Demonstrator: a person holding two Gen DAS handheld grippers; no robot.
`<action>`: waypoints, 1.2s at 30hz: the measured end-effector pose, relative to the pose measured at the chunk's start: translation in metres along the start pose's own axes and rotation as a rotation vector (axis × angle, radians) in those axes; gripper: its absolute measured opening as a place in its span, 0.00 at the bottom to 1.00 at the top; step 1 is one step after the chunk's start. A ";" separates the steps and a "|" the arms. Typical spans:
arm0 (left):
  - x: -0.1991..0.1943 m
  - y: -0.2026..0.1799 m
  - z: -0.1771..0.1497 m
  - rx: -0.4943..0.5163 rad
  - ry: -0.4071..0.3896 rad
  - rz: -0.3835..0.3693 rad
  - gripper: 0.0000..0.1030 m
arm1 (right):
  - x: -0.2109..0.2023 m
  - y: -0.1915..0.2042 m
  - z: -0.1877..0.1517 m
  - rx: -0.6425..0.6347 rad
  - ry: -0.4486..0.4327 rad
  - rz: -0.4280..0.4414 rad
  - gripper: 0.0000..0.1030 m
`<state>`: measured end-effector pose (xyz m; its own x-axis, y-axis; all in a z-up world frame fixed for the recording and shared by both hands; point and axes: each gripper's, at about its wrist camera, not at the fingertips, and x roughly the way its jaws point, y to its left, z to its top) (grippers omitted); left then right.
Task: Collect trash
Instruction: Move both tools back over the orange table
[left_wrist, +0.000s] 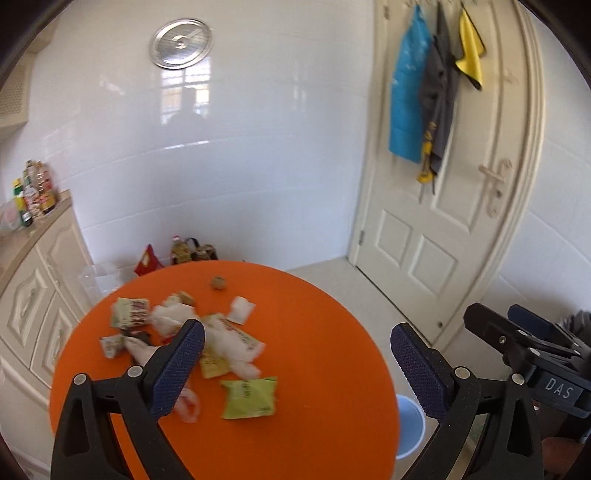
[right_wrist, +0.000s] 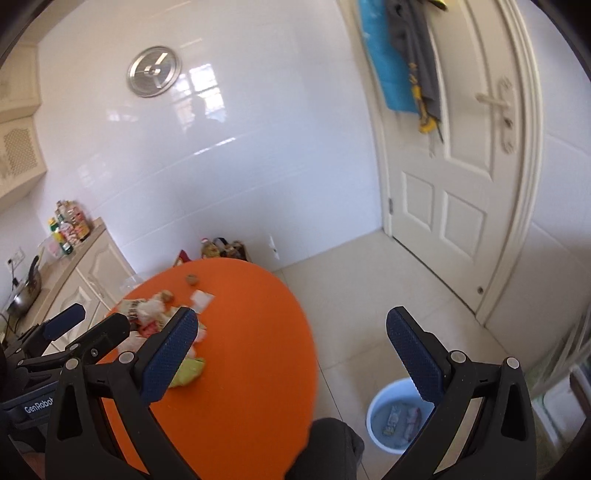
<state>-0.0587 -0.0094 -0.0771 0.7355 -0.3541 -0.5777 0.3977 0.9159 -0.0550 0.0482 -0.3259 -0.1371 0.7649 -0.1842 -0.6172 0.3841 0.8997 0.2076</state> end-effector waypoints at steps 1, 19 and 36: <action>-0.013 0.009 -0.003 -0.015 -0.016 0.011 0.97 | -0.001 0.014 0.004 -0.022 -0.010 0.013 1.00; -0.193 0.064 -0.082 -0.181 -0.224 0.262 0.99 | -0.042 0.167 0.015 -0.271 -0.139 0.205 1.00; -0.194 0.078 -0.063 -0.251 -0.166 0.319 0.99 | -0.037 0.185 0.003 -0.322 -0.107 0.227 1.00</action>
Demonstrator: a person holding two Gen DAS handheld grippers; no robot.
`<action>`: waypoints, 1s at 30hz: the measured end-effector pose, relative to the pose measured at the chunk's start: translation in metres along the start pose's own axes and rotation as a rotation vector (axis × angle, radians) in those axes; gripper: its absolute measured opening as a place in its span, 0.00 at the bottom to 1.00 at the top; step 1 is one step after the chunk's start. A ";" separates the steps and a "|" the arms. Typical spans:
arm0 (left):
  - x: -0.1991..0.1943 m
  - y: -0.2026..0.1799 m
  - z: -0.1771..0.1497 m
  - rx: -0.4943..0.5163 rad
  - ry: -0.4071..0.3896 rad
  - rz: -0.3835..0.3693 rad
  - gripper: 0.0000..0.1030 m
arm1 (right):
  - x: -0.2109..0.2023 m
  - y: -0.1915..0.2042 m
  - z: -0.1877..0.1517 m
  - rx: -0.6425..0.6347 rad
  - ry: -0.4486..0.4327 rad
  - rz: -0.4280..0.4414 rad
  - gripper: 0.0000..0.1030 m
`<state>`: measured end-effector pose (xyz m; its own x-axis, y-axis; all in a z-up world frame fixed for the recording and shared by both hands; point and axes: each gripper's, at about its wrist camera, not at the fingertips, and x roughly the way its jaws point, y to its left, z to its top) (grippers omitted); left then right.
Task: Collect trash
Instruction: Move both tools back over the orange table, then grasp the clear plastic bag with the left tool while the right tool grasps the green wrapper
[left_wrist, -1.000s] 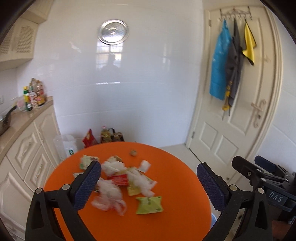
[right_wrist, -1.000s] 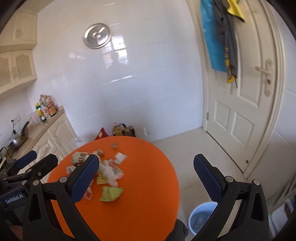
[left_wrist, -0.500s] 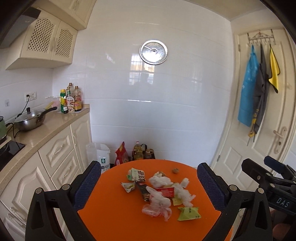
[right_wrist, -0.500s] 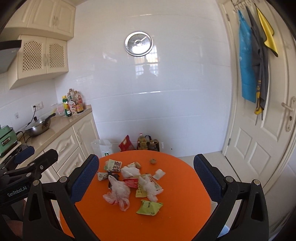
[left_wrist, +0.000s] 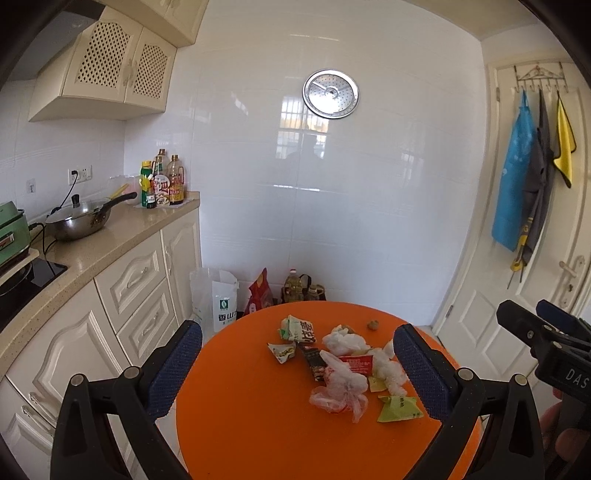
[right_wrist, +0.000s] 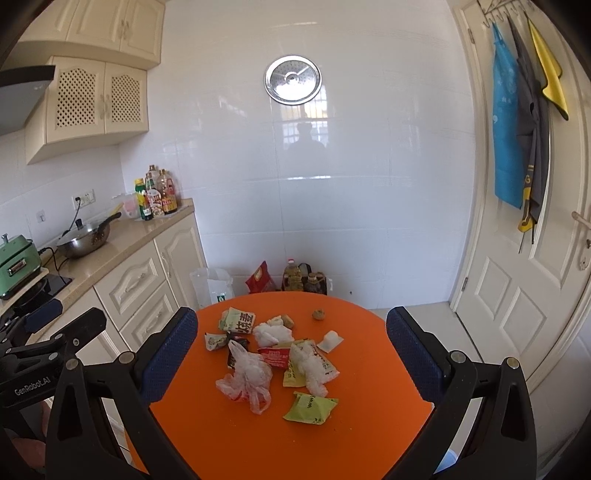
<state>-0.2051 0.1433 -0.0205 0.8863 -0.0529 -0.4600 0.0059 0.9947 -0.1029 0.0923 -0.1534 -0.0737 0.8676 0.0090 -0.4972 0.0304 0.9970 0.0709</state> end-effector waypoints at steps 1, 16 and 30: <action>0.007 0.001 -0.001 -0.003 0.014 0.002 0.99 | 0.004 -0.002 -0.002 0.001 0.012 -0.005 1.00; 0.193 -0.012 -0.013 0.045 0.335 -0.039 0.99 | 0.130 -0.066 -0.088 0.058 0.386 -0.086 1.00; 0.368 -0.051 -0.014 0.038 0.519 -0.174 0.72 | 0.182 -0.078 -0.137 0.076 0.555 -0.027 0.95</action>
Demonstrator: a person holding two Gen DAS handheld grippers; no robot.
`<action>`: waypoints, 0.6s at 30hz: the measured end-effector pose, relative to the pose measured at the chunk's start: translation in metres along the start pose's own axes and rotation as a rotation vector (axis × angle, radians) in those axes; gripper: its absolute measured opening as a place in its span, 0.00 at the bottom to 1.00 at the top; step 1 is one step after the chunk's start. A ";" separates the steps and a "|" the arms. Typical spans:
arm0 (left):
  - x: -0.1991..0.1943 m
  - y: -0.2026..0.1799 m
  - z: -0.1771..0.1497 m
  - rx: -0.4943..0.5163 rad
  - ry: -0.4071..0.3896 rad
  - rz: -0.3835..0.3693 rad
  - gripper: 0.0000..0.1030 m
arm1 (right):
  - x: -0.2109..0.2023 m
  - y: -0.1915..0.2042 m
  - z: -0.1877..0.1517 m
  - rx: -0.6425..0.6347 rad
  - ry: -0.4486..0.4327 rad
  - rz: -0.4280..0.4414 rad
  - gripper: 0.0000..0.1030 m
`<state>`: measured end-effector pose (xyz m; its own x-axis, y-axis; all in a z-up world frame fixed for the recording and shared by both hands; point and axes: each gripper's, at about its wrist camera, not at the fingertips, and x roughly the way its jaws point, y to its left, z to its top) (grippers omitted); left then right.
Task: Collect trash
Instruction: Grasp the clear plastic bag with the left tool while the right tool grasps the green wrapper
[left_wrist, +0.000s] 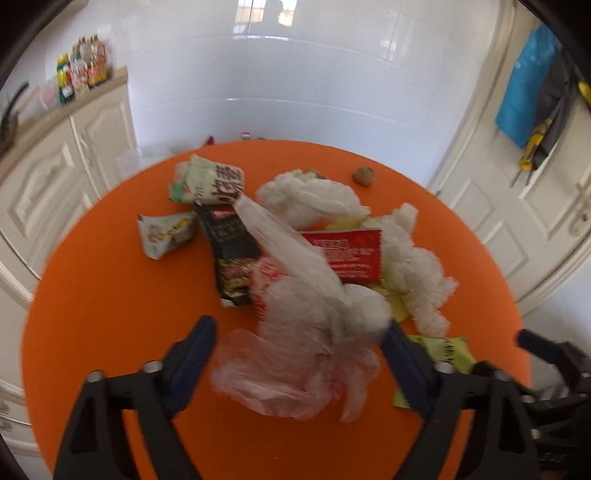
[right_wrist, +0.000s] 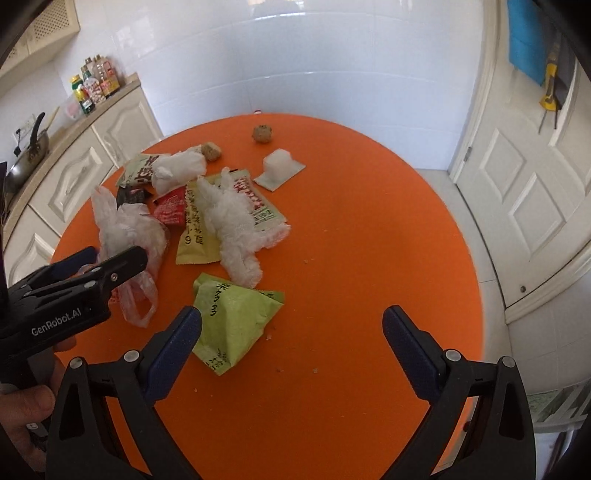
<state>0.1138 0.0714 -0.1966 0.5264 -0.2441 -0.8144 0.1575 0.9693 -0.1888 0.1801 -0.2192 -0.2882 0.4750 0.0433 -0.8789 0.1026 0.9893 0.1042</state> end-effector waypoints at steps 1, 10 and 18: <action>0.002 0.000 0.006 0.000 -0.006 -0.011 0.64 | 0.004 0.003 0.000 -0.003 0.006 0.011 0.94; 0.000 0.014 0.029 -0.013 -0.026 -0.048 0.44 | 0.032 0.046 -0.005 -0.132 0.026 0.016 0.58; -0.015 0.018 0.039 -0.008 -0.063 -0.073 0.43 | 0.010 0.018 -0.023 -0.070 0.003 0.095 0.36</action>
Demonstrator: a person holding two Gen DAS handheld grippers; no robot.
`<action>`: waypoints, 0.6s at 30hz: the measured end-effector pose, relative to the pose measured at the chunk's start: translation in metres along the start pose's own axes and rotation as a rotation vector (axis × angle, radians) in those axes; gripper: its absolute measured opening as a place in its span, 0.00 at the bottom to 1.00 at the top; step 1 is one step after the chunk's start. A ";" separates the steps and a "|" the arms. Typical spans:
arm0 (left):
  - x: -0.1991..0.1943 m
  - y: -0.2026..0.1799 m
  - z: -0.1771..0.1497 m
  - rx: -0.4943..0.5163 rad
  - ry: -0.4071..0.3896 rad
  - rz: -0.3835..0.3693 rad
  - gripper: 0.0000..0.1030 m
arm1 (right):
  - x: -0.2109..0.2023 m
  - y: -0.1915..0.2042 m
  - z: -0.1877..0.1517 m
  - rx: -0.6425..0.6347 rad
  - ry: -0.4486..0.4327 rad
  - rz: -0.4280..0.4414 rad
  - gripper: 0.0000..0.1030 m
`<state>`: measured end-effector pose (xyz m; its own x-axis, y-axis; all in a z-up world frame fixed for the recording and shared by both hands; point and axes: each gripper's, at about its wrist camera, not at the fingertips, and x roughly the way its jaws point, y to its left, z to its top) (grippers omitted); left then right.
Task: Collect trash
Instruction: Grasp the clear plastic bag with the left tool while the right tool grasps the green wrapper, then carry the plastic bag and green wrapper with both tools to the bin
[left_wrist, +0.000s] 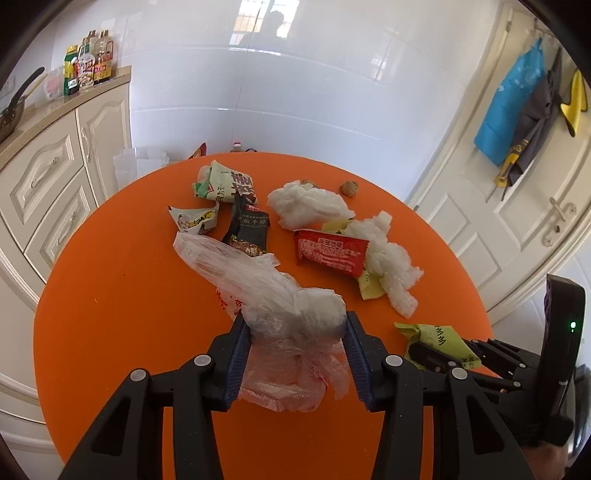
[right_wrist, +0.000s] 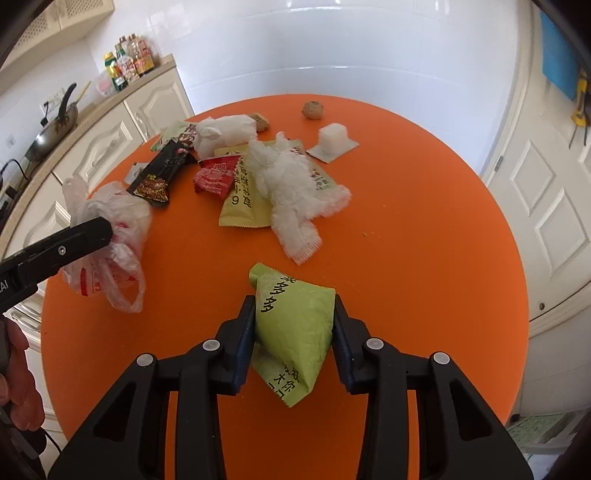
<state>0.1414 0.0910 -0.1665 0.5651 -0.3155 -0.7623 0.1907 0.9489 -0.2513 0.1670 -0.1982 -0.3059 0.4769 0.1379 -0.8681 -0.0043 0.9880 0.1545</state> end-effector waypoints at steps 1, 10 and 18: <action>-0.002 -0.004 0.000 0.007 -0.006 -0.002 0.43 | -0.004 -0.002 -0.001 0.013 -0.010 0.013 0.36; -0.022 -0.054 0.006 0.096 -0.077 -0.044 0.42 | -0.061 -0.031 -0.005 0.086 -0.135 0.047 0.36; -0.042 -0.142 -0.020 0.231 -0.114 -0.131 0.42 | -0.122 -0.082 -0.021 0.173 -0.239 -0.004 0.36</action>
<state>0.0745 -0.0310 -0.1112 0.6072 -0.4464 -0.6573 0.4390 0.8780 -0.1908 0.0905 -0.2946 -0.2227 0.6700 0.0935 -0.7365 0.1380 0.9590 0.2474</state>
